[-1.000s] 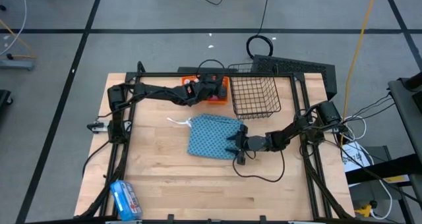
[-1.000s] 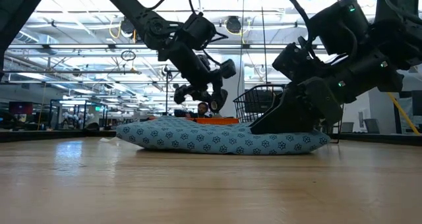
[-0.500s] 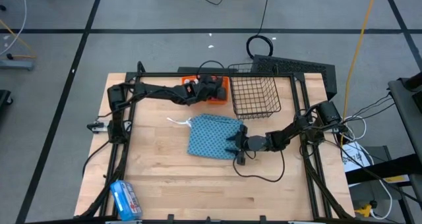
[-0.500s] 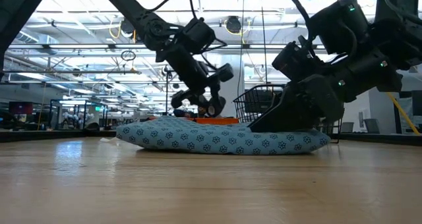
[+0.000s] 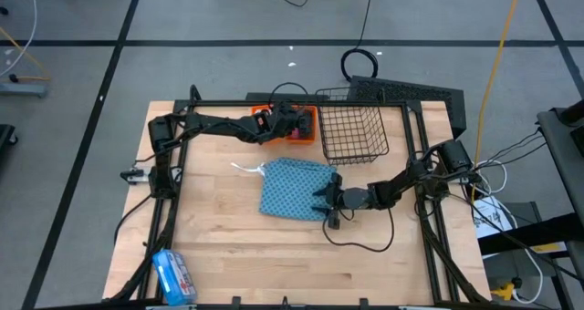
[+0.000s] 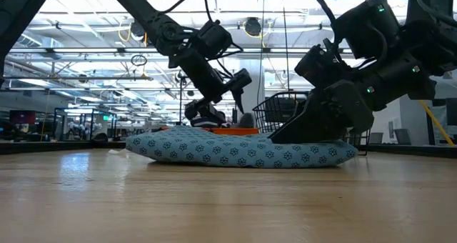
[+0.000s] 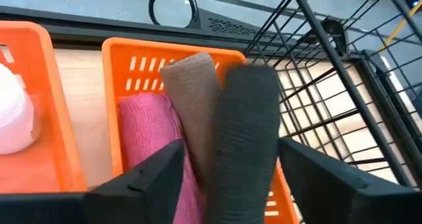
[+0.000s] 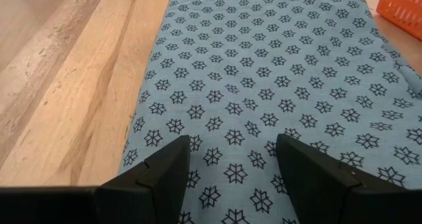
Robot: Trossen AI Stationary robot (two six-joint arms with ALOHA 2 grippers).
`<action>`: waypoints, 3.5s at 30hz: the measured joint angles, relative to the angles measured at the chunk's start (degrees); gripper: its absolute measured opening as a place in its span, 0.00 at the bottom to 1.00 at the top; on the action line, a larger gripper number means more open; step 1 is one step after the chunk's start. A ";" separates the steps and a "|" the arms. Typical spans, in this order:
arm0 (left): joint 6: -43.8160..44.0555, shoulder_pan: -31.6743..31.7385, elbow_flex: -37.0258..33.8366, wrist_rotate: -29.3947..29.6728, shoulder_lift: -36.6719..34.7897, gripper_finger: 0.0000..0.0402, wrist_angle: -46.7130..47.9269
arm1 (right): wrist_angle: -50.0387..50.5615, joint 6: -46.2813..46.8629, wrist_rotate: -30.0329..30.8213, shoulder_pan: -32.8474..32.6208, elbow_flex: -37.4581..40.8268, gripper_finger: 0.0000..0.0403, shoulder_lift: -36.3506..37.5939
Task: Pick & Place Medicine items
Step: Put the black bandage into the right orange basket, then put the blue patient gown into the black basket
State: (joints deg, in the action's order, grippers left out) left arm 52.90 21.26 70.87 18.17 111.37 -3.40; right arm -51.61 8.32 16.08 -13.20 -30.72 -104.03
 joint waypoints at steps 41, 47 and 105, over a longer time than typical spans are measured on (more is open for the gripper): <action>-57.33 -21.18 -19.18 -19.53 -53.95 0.83 6.22 | -1.71 0.00 0.35 0.84 -0.04 0.53 -0.02; -50.65 -21.15 -39.88 -6.72 -67.45 0.80 -9.11 | -4.43 -0.42 0.35 0.84 -0.04 0.53 -0.02; -52.72 -21.29 -65.81 -4.55 -83.25 0.77 -26.71 | 70.46 -5.99 -16.37 10.67 -38.82 0.62 -14.93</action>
State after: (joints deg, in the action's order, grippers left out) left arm 0.19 -0.03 5.06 13.63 28.12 -30.11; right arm 18.85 2.33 -0.30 -2.52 -69.54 -118.96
